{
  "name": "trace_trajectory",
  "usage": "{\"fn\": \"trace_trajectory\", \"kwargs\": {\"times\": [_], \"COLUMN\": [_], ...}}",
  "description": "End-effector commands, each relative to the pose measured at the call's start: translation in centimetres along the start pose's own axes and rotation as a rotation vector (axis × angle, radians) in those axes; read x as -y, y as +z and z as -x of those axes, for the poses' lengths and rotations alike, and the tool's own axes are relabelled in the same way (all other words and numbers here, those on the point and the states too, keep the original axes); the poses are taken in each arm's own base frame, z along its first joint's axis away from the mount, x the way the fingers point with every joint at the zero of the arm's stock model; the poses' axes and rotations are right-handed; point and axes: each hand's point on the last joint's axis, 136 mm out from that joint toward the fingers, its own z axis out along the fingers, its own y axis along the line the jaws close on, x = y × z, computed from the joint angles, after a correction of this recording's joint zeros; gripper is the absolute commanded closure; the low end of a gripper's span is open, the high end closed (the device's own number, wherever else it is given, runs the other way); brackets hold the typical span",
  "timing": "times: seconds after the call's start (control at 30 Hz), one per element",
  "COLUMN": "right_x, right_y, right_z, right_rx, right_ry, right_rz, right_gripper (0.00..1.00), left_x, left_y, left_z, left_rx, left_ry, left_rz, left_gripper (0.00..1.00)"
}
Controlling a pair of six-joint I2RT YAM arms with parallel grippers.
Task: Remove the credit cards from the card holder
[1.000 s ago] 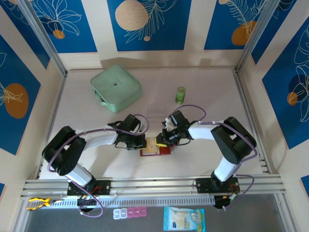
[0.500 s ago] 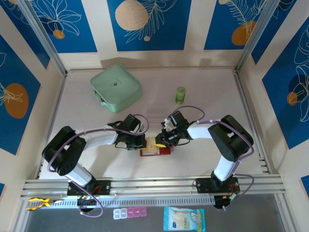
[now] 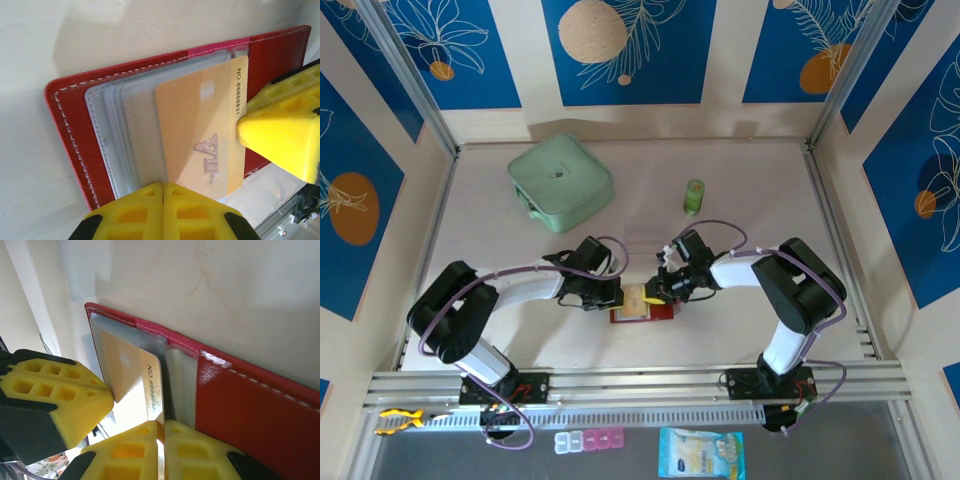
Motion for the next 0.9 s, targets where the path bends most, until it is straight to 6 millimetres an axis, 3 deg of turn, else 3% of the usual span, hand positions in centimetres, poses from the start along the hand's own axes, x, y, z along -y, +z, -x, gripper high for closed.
{"fn": "trace_trajectory", "kwargs": {"times": [0.0, 0.33, 0.47, 0.87], "right_x": [0.7, 0.7, -0.3, -0.5], "right_y": [-0.9, -3.6, -3.0, -0.4], "right_z": [-0.4, -0.4, -0.8, -0.7], "right_rx": [0.002, 0.018, -0.009, -0.04], "right_ry": [0.007, -0.013, -0.034, -0.046], "right_rz": [-0.002, -0.01, 0.003, -0.037], "right_gripper": [0.91, 0.9, 0.85, 0.8], "left_x": [-1.3, -1.2, -1.2, -1.3], "left_y": [0.4, 0.3, 0.4, 0.4], "left_z": [-0.8, -0.8, -0.7, -0.9], "left_rx": [-0.034, -0.03, -0.032, -0.035], "left_ry": [0.001, 0.002, 0.003, 0.005], "left_rz": [0.062, 0.061, 0.058, 0.06], "left_gripper": [1.0, 1.0, 1.0, 1.0]}}
